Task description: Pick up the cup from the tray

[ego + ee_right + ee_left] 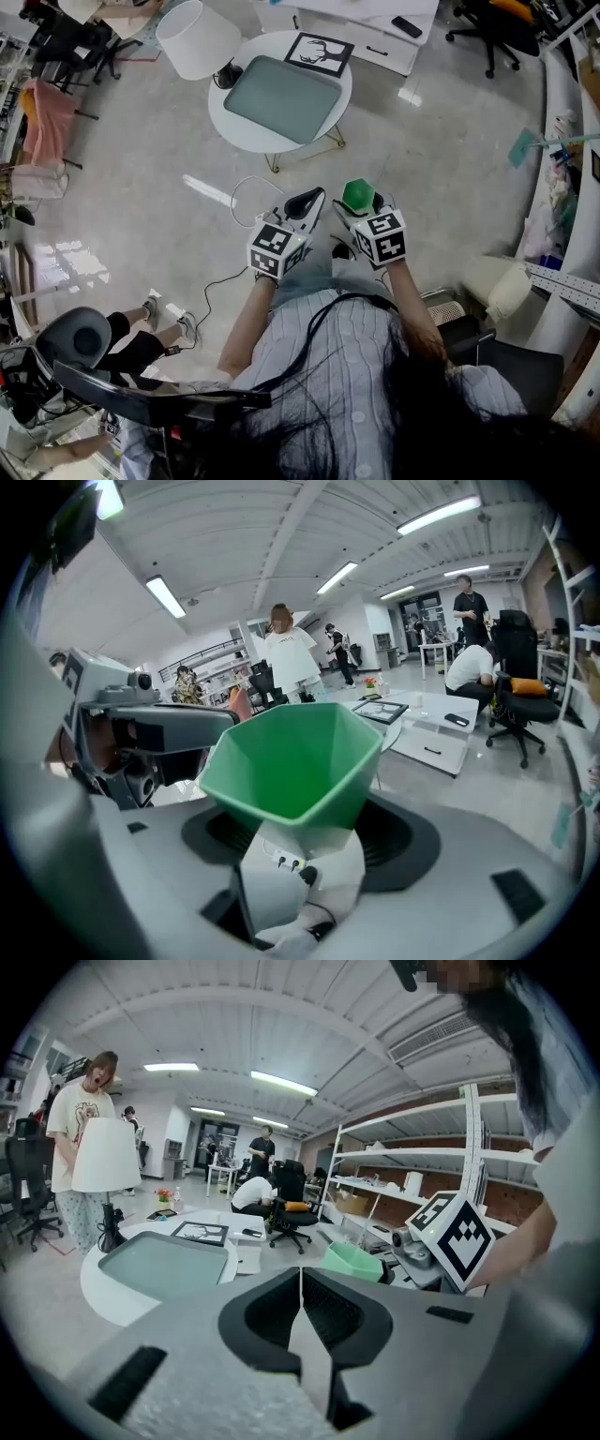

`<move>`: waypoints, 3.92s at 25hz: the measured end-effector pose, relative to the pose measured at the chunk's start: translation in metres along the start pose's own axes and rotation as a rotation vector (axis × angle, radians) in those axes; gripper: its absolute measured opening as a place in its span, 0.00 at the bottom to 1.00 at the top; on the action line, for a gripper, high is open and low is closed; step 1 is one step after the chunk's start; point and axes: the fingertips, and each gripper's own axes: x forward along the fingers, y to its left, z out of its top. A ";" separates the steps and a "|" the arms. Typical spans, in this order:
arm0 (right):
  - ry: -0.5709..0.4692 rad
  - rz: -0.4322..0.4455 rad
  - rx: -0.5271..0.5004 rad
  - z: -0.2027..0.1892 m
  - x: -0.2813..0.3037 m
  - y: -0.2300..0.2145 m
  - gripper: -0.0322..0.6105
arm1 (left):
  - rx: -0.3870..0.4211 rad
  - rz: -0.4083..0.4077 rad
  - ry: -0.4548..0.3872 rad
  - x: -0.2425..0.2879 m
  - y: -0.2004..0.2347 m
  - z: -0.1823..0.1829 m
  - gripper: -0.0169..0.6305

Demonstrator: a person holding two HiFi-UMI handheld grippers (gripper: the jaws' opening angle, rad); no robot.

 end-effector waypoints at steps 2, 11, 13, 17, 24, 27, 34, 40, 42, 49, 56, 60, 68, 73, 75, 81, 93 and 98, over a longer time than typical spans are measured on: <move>-0.007 0.001 -0.001 -0.001 -0.003 0.003 0.56 | 0.003 0.010 0.000 -0.004 -0.001 0.001 0.05; -0.022 -0.004 0.012 -0.004 -0.011 0.003 0.56 | 0.000 0.026 0.074 -0.026 -0.013 -0.025 0.05; -0.018 -0.003 0.014 -0.008 -0.009 0.004 0.56 | -0.010 0.039 0.086 -0.034 -0.012 -0.033 0.05; -0.014 0.005 0.028 -0.010 -0.005 0.011 0.56 | -0.027 0.067 0.099 -0.050 -0.004 -0.042 0.05; -0.020 0.044 0.009 -0.011 0.000 0.047 0.56 | -0.016 0.085 0.092 -0.081 -0.005 -0.053 0.05; -0.018 0.054 -0.003 -0.015 0.001 0.067 0.56 | -0.021 0.099 0.080 -0.100 -0.005 -0.060 0.05; -0.036 0.055 -0.008 -0.019 -0.004 0.111 0.56 | -0.020 0.114 0.030 -0.139 -0.001 -0.066 0.05; -0.057 0.038 -0.007 -0.025 -0.019 0.155 0.56 | -0.020 0.104 -0.003 -0.178 -0.003 -0.078 0.05; -0.067 0.029 -0.005 -0.031 -0.026 0.169 0.56 | -0.015 0.093 -0.008 -0.190 -0.008 -0.085 0.05; -0.093 -0.004 0.011 -0.058 -0.054 0.221 0.56 | 0.009 0.062 -0.018 -0.234 -0.025 -0.109 0.05; -0.101 -0.030 0.012 -0.092 -0.082 0.269 0.56 | 0.031 0.037 -0.045 -0.269 -0.040 -0.118 0.05; -0.103 -0.049 0.016 -0.112 -0.097 0.286 0.56 | 0.052 -0.010 -0.041 -0.276 -0.059 -0.130 0.05; -0.100 -0.061 0.029 -0.137 -0.114 0.306 0.56 | 0.082 -0.055 -0.044 -0.291 -0.082 -0.141 0.05; -0.105 -0.047 0.006 -0.137 -0.116 0.320 0.56 | 0.066 -0.044 -0.047 -0.302 -0.083 -0.148 0.05; -0.101 -0.041 -0.003 -0.139 -0.116 0.324 0.56 | 0.061 -0.038 -0.049 -0.305 -0.083 -0.150 0.05; -0.094 -0.028 -0.022 -0.143 -0.118 0.335 0.56 | 0.051 -0.030 -0.045 -0.313 -0.084 -0.157 0.05; -0.078 -0.045 -0.019 -0.149 -0.119 0.337 0.56 | 0.048 -0.054 -0.028 -0.308 -0.084 -0.162 0.05; -0.074 -0.044 -0.025 -0.145 -0.114 0.337 0.56 | 0.043 -0.050 -0.036 -0.306 -0.077 -0.159 0.05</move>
